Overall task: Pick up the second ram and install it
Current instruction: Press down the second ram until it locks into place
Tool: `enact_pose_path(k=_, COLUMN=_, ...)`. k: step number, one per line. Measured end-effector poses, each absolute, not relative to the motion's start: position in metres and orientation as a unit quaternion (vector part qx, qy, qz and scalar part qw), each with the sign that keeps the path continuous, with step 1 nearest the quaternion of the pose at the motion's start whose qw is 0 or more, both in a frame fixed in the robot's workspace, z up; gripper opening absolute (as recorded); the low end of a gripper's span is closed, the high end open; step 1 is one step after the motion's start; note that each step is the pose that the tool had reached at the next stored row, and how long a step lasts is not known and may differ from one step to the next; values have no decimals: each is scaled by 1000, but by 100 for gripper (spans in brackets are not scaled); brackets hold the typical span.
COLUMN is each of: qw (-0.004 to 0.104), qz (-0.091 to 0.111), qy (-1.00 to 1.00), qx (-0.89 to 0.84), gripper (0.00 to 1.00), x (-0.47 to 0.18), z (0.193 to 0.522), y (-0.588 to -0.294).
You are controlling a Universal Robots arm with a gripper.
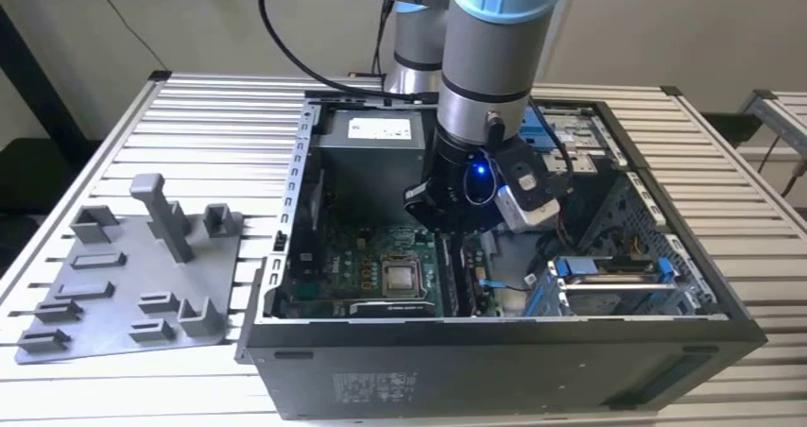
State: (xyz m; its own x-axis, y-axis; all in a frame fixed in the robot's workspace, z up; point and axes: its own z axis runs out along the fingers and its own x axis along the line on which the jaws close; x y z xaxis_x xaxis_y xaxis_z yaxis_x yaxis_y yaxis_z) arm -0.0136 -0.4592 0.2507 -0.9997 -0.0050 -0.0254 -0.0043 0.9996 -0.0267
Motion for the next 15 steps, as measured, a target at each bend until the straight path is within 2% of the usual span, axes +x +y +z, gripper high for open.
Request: enact_pose_path(k=15, qw=14, qz=-12, qy=991, qx=-129, gripper=11, x=-14, z=251, y=-459)
